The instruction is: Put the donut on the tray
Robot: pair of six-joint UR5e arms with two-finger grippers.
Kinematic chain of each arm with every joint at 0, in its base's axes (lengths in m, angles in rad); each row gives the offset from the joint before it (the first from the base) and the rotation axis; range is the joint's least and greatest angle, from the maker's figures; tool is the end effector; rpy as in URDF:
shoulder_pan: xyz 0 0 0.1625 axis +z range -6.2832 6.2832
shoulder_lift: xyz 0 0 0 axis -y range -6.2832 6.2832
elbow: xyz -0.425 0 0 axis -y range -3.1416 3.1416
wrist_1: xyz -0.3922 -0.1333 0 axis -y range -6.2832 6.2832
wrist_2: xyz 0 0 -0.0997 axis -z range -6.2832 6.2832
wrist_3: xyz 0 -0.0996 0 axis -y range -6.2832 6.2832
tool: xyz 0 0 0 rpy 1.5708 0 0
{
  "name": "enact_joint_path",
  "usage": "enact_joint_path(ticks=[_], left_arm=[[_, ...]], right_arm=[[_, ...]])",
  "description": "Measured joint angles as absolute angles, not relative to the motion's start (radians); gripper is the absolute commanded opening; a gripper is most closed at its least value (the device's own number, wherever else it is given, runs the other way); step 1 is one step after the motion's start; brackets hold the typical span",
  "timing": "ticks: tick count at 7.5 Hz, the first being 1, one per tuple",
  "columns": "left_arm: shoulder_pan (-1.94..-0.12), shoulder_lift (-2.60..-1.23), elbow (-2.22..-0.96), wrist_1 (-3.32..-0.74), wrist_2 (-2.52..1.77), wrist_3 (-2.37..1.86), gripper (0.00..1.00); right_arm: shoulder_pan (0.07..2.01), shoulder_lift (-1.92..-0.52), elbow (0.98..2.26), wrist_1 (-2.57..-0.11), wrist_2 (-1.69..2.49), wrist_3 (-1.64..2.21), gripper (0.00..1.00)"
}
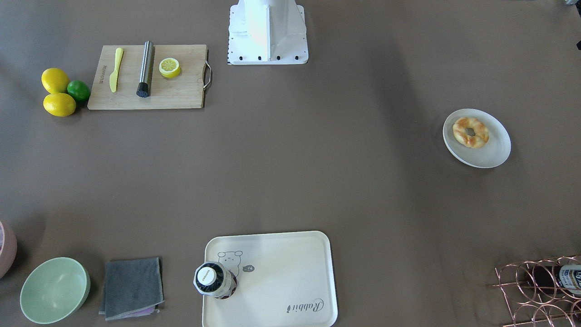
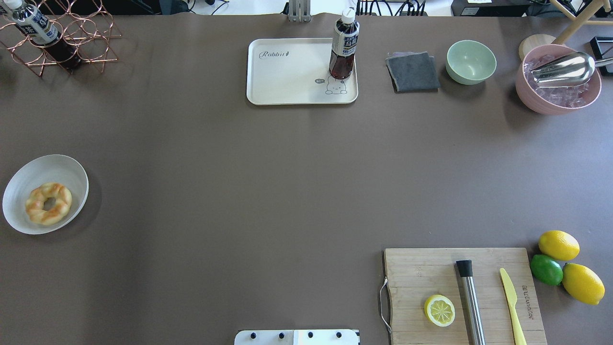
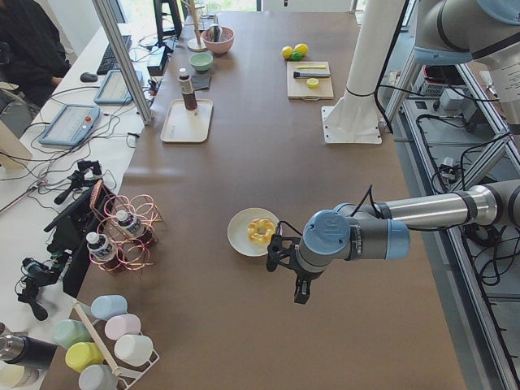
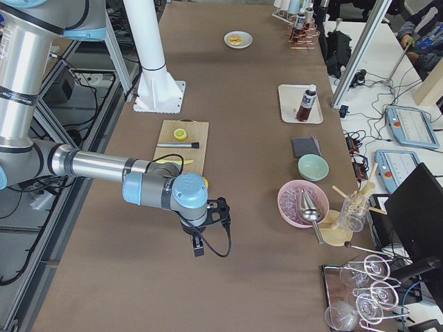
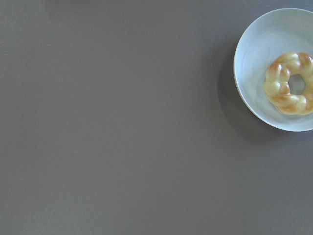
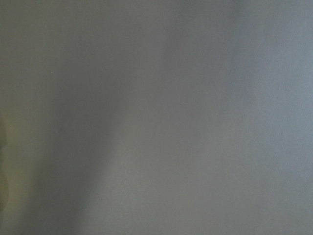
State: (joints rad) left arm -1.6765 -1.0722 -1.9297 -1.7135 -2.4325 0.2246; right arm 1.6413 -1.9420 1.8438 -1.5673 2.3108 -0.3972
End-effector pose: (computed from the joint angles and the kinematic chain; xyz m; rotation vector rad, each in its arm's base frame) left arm -0.0875 -0.2774 0.6549 0.1445 0.8500 0.1127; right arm 0.0891 -0.3230 0.6797 0.0837 -0.7427 -0.2764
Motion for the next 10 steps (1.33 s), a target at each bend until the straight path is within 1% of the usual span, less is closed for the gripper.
enact_joint_path(ticks=[10], left_arm=[[-1.679, -1.057, -1.924, -1.741, -2.434, 0.218, 0.97]], right_arm=[[1.641, -1.936, 1.843, -1.555, 2.312, -0.394, 0.99]])
